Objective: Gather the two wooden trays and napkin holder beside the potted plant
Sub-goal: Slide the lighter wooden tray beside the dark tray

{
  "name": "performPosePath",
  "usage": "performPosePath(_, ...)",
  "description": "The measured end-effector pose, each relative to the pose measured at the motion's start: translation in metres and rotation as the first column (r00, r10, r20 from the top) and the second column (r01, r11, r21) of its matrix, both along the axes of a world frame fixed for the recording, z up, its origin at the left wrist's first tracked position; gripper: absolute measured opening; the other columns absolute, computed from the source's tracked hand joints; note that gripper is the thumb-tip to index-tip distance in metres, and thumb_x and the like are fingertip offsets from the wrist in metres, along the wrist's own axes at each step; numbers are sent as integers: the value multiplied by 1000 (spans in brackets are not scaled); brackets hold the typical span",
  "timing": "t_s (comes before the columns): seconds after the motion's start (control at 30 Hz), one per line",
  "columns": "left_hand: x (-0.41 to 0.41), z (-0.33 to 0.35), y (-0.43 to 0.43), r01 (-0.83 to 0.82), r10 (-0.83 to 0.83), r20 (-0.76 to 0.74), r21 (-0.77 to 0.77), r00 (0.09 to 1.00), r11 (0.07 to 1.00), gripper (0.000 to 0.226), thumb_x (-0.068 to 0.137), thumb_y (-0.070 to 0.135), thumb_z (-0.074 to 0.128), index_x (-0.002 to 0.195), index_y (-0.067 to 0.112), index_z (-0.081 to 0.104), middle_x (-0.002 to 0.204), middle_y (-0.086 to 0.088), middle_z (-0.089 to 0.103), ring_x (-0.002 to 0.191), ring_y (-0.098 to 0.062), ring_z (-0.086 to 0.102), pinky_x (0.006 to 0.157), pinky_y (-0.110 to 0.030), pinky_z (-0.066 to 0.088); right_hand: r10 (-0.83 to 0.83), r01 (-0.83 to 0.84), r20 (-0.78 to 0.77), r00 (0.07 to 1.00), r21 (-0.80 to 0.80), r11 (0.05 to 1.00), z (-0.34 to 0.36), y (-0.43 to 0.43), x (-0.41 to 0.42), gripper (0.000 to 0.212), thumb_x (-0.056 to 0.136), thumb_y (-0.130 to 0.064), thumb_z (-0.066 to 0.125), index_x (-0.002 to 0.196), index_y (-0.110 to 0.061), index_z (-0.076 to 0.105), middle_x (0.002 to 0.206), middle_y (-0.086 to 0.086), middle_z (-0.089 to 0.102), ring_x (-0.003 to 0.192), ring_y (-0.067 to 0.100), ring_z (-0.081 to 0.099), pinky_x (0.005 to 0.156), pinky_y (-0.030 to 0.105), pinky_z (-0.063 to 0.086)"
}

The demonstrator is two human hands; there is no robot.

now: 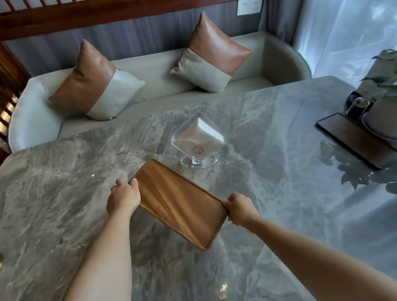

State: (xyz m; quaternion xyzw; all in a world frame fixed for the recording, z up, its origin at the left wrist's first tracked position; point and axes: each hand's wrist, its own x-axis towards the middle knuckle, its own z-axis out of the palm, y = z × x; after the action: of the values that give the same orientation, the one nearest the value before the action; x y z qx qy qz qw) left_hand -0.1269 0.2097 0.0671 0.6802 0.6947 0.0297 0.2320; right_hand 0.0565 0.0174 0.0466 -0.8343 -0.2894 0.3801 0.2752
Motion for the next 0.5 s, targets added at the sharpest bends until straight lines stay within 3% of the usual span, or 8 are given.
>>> performPosePath(0.17, 71, 29, -6, 65, -68, 41, 83, 997, 994, 52, 98, 37, 26, 133, -1, 37, 138, -27, 44, 125, -41, 45, 98, -45, 39, -83, 81, 21, 996, 93, 992, 20, -22, 52, 34, 96, -28, 44, 64, -16, 41, 68, 8, 56, 63, 23, 53, 63, 36, 43)
performPosePath(0.37, 163, 53, -24, 178, -188, 61, 139, 980, 974, 52, 99, 35, 27, 133, -3, 37, 140, -28, 43, 127, -42, 44, 101, -46, 38, -205, 200, 23, 979, 139, 970, 31, -53, 122, 27, 97, -25, 43, 76, -8, 47, 73, 10, 55, 62, 23, 51, 59, 34, 42)
performPosePath(0.5, 222, 57, -43, 259, -268, 57, 124, 962, 958, 53, 99, 35, 27, 135, -2, 35, 141, -28, 42, 127, -42, 43, 101, -46, 37, -295, 288, 28, 955, 152, 945, 31, -77, 168, 32, 97, -25, 43, 66, -17, 39, 77, 10, 56, 75, 24, 53, 65, 34, 41)
